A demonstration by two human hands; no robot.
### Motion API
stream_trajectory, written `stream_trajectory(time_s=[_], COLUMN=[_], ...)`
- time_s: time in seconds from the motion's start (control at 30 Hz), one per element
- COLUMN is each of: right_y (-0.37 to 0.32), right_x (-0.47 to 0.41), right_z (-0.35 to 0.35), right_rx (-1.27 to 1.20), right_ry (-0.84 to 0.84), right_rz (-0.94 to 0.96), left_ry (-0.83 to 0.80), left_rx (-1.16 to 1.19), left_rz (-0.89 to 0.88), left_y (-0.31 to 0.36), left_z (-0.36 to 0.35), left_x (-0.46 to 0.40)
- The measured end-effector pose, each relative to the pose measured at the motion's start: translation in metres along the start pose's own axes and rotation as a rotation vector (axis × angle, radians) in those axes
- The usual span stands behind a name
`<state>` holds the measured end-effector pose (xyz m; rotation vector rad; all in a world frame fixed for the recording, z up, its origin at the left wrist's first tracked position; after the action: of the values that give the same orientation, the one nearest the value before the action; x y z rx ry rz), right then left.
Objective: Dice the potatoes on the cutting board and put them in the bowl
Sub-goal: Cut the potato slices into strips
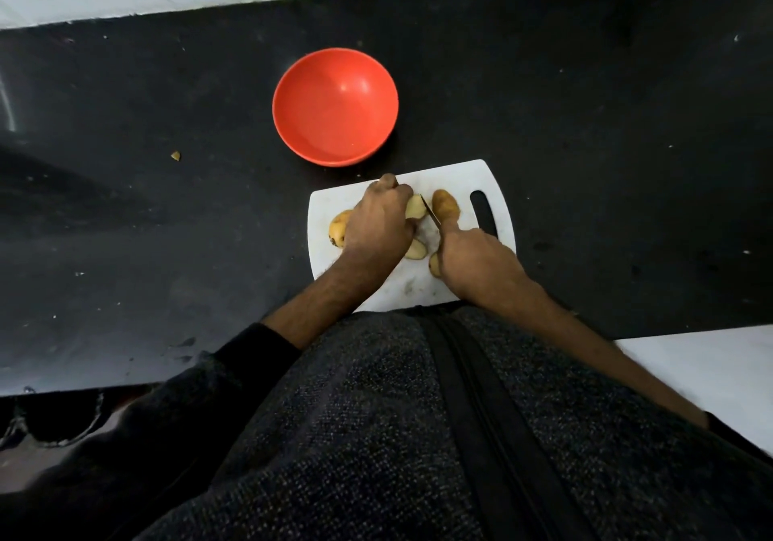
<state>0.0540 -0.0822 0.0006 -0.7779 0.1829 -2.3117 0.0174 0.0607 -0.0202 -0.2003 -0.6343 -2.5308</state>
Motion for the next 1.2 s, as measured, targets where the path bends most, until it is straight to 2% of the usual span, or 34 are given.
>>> stream_trajectory(time_s=[0.3, 0.57, 0.83, 1.2], right_y=[0.001, -0.007, -0.018, -0.018], right_x=[0.023, 0.011, 0.007, 0.005], right_z=[-0.008, 0.004, 0.0, -0.007], right_rx=[-0.024, -0.057, 0.005, 0.088], right_ry=[-0.046, 0.074, 0.089, 0.113], right_rz=[-0.021, 0.023, 0.044, 0.029], left_ry=[0.007, 0.019, 0.006, 0.001], left_rx=[0.006, -0.001, 0.036, -0.015], left_rz=[0.013, -0.018, 0.014, -0.028], left_y=[-0.003, -0.002, -0.008, -0.006], left_z=[-0.001, 0.0, -0.001, -0.001], left_x=[0.0, 0.001, -0.001, -0.002])
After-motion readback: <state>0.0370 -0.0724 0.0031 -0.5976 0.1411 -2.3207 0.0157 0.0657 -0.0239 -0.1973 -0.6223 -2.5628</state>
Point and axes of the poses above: each hand's wrist, its own x-axis away from the middle knuckle, its own z-axis out of the back of the hand, y = z × x, the point moved 1 cm from there along -x, towards the middle knuckle, and after that the axes turned 8 degrees about z, right-handed, at the moved point
